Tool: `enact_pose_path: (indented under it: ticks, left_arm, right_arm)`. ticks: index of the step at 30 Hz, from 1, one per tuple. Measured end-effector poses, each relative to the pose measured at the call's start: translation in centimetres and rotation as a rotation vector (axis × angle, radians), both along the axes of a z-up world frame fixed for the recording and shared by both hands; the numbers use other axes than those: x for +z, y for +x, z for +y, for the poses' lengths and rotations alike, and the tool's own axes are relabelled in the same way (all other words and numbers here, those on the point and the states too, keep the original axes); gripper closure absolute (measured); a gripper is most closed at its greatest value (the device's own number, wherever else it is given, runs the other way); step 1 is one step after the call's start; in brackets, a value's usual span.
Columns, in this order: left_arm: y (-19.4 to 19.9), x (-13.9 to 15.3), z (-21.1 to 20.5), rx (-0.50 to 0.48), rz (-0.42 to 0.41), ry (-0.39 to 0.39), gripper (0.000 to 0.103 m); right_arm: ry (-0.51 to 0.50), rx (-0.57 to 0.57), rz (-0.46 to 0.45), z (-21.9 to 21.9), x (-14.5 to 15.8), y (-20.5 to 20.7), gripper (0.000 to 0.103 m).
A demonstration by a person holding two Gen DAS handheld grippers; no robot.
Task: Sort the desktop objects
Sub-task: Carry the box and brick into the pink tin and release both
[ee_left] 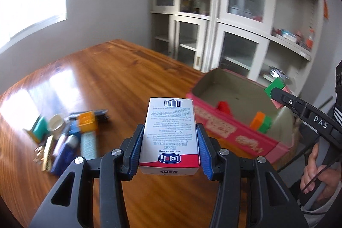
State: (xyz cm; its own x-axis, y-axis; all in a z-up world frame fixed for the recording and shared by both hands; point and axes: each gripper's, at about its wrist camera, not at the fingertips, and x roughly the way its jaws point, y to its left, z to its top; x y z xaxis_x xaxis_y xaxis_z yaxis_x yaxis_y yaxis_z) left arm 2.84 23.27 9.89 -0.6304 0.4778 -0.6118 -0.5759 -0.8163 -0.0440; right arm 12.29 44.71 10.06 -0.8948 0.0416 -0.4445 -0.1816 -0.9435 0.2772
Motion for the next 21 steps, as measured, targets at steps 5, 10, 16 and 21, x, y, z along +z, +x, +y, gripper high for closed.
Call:
enact_pose_path:
  ticks: [5, 10, 16, 21]
  left_arm:
    - [0.5, 0.6, 4.2, -0.077, 0.015, 0.001, 0.053]
    - [0.2, 0.6, 7.3, -0.116, 0.001, 0.006, 0.053]
    - [-0.5, 0.9, 10.0, -0.143, 0.010, 0.004, 0.053]
    - [-1.0, 0.7, 11.8, -0.167, 0.007, 0.000, 0.053]
  right_arm:
    - [0.000, -0.097, 0.009, 3.6, -0.2, 1.8, 0.063]
    - [-0.016, -0.137, 0.003, 6.1, -0.5, 2.0, 0.063]
    - [-0.023, -0.150, -0.007, 7.3, -1.1, 2.0, 0.063]
    - [-0.029, -0.155, -0.015, 8.0, -1.6, 1.4, 0.063]
